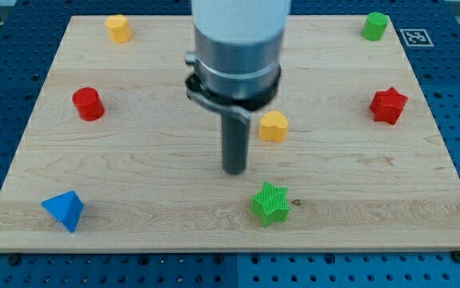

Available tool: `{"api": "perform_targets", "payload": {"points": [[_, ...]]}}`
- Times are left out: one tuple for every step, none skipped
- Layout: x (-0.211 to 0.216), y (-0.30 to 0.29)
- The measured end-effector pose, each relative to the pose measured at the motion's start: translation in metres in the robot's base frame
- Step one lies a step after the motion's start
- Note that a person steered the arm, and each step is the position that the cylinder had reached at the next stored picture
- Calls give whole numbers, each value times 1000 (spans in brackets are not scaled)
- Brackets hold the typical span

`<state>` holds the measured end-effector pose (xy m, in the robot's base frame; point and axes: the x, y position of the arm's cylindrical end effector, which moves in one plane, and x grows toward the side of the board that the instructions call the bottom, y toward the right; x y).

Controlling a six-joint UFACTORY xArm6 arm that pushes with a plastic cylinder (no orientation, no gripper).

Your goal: Slide the yellow heart towards the bottom right

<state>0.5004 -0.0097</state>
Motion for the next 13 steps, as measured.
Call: {"api": "perform_targets", "payload": {"points": [[-36, -9], [-48, 26], [-65, 56], [-59, 68], [-46, 68], [-36, 68], [-27, 77], [-4, 91], [30, 109], [51, 128], [52, 165], [52, 189], [52, 192]]}}
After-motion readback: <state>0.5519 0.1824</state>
